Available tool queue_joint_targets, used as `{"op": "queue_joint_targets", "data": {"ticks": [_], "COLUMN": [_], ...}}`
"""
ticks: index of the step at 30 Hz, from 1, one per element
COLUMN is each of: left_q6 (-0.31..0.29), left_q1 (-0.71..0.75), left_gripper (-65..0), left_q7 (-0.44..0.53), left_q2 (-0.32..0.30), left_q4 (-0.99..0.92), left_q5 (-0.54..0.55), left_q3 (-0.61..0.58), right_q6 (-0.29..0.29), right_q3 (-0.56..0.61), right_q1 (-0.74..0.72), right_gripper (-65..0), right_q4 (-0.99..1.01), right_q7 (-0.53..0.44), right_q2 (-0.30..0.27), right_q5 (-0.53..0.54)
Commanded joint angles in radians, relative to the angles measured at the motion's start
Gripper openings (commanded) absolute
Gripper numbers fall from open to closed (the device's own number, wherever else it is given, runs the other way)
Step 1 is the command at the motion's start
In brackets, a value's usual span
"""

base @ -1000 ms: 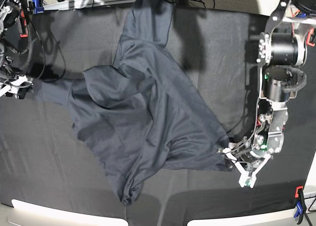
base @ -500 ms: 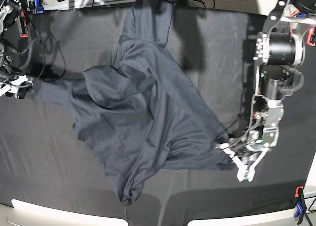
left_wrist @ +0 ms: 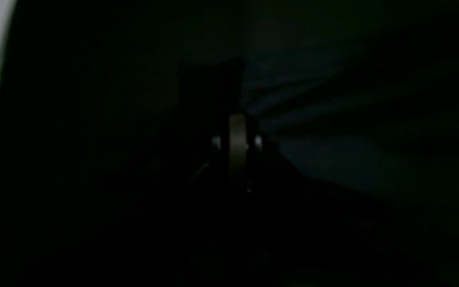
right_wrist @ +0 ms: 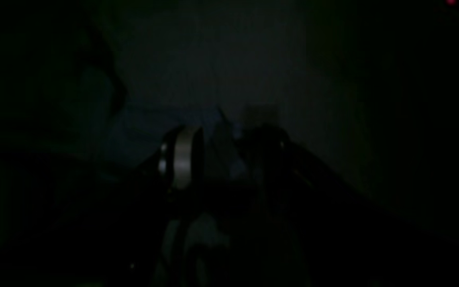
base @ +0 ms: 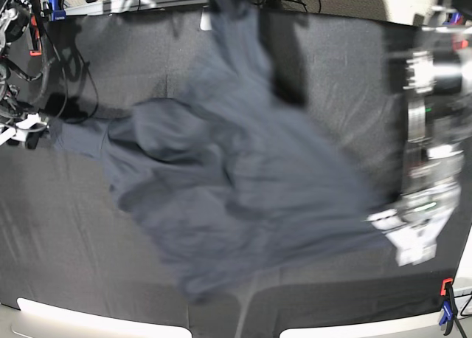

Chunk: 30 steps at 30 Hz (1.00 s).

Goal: Layout the t-shirt on the table in an organized manner, then fold the t-shirt properly
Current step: 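Release the shirt with the left gripper and withdraw it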

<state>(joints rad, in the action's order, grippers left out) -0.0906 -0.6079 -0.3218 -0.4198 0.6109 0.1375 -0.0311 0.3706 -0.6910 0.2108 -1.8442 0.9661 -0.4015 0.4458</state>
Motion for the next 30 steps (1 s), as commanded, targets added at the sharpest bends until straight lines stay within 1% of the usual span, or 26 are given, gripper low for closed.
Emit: {"op": "queue_joint_targets", "data": {"ticks": [1, 4, 6, 7, 8, 11, 15, 17, 18, 20, 21, 26, 30], "left_q6": [0.009, 0.009, 0.009, 0.008, 0.008, 0.005, 0.005, 0.011, 0.027, 0.086, 0.102, 0.106, 0.107], "left_q1": [-0.018, 0.03, 0.051, 0.06, 0.064, 0.064, 0.064, 0.064, 0.065, 0.067, 0.069, 0.097, 0.156], "left_gripper": [-65.0, -65.0, -65.0, -65.0, -65.0, -65.0, -65.0, -65.0, -65.0, -65.0, -65.0, -65.0, -65.0], "left_q7": [0.024, 0.045, 0.055, 0.049, 0.042, 0.006, -0.001, 0.0, 0.0, -0.008, -0.008, -0.053, -0.055], "left_q2": [-0.038, -0.109, -0.14, -0.146, -0.146, -0.14, -0.15, -0.159, -0.165, -0.177, -0.183, -0.216, -0.246], "left_q4": [0.017, 0.017, 0.024, 0.028, 0.033, 0.065, 0.098, 0.099, 0.099, 0.099, 0.099, 0.1, 0.106], "left_q5": [0.022, 0.039, 0.113, 0.148, 0.159, 0.16, 0.151, 0.14, 0.141, 0.141, 0.141, 0.141, 0.142], "left_q3": [0.005, 0.005, 0.015, 0.029, 0.051, 0.104, 0.124, 0.124, 0.124, 0.124, 0.124, 0.124, 0.124], "right_q6": [0.0, 0.0, 0.001, 0.001, 0.003, 0.05, 0.056, 0.056, 0.056, 0.056, 0.056, 0.057, 0.057], "right_q3": [-0.007, -0.007, -0.007, -0.007, -0.006, 0.017, 0.098, 0.147, 0.171, 0.217, 0.24, 0.349, 0.436], "right_q1": [-0.009, -0.011, -0.011, -0.011, -0.011, -0.011, -0.011, -0.011, -0.012, -0.014, -0.017, -0.069, -0.116], "right_gripper": [-41.2, -41.2, -41.2, -41.2, -41.2, -41.1, -38.1, -38.0, -38.0, -38.0, -38.0, -38.0, -38.0], "right_q4": [-0.012, -0.012, -0.012, -0.012, -0.012, -0.012, -0.012, -0.012, -0.012, -0.012, -0.012, -0.012, -0.012], "right_q7": [-0.023, -0.023, -0.023, -0.022, -0.019, -0.013, -0.014, -0.019, -0.028, -0.056, -0.069, -0.079, -0.079], "right_q2": [-0.022, -0.022, -0.022, -0.022, -0.022, -0.021, -0.017, -0.001, 0.01, 0.031, 0.041, 0.088, 0.135], "right_q5": [0.005, 0.012, 0.039, 0.055, 0.072, 0.089, 0.087, 0.082, 0.082, 0.082, 0.082, 0.075, 0.003]}}
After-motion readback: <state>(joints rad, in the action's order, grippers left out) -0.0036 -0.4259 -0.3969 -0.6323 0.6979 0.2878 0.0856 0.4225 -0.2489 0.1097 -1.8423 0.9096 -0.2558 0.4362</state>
